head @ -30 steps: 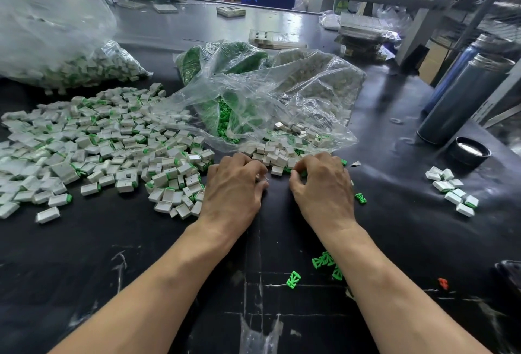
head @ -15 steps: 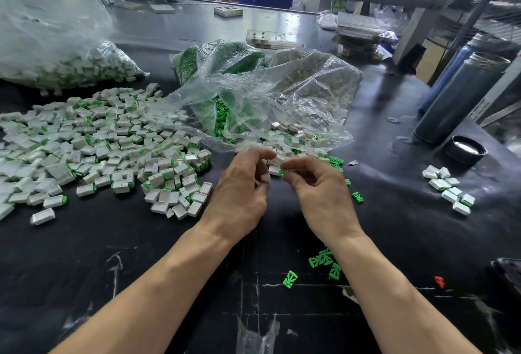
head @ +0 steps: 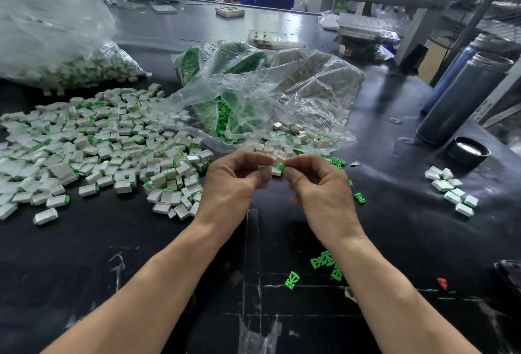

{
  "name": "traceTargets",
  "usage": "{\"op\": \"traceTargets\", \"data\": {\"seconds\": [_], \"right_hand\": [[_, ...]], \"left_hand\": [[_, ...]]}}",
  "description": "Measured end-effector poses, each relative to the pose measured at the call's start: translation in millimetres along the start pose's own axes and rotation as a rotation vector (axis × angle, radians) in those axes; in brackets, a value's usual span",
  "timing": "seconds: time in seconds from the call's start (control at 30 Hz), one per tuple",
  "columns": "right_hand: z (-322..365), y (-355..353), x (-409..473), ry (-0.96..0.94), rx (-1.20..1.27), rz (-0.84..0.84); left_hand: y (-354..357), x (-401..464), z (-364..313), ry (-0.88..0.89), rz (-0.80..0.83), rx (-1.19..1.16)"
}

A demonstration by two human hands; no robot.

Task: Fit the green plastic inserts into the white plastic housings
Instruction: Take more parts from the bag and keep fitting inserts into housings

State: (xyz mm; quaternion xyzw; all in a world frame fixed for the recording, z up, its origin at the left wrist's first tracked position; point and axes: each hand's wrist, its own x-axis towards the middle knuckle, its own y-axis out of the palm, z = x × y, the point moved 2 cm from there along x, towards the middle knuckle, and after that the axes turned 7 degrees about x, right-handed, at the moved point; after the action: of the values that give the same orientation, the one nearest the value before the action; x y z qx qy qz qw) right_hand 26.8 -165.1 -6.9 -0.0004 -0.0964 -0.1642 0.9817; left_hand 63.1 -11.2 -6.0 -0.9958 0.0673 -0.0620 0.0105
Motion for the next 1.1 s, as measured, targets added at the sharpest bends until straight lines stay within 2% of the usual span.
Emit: {"op": "traceTargets", "data": {"seconds": [0.17,0.43,0.77,0.97,1.1], "right_hand": [[4.6,1.6,-2.0,-0.02,0.043,-0.01],[2.2,2.8,-2.1,-0.038,-0.014,0.029],[-0.3,-3.2,-0.6,-0.022,-0.128,0.134],[-4.6,-0.2,-1.2,0.091,0.055,0.076],[-5.4,-0.2,-0.9,0.126,0.073,0.071]], "left_hand": [[4.9,-1.7,2.4,-0.119,0.02,-0.237],[5.6,-1.6,3.8,-0.173,0.009,-0.308],[1.9,-2.4,8.5,-0.118,0.029,-0.16],[1.6,-1.0,9.9,-0.113,0.03,-0.136],[2.5,-2.5,7.7,-0.112,0.033,-0.164]]}}
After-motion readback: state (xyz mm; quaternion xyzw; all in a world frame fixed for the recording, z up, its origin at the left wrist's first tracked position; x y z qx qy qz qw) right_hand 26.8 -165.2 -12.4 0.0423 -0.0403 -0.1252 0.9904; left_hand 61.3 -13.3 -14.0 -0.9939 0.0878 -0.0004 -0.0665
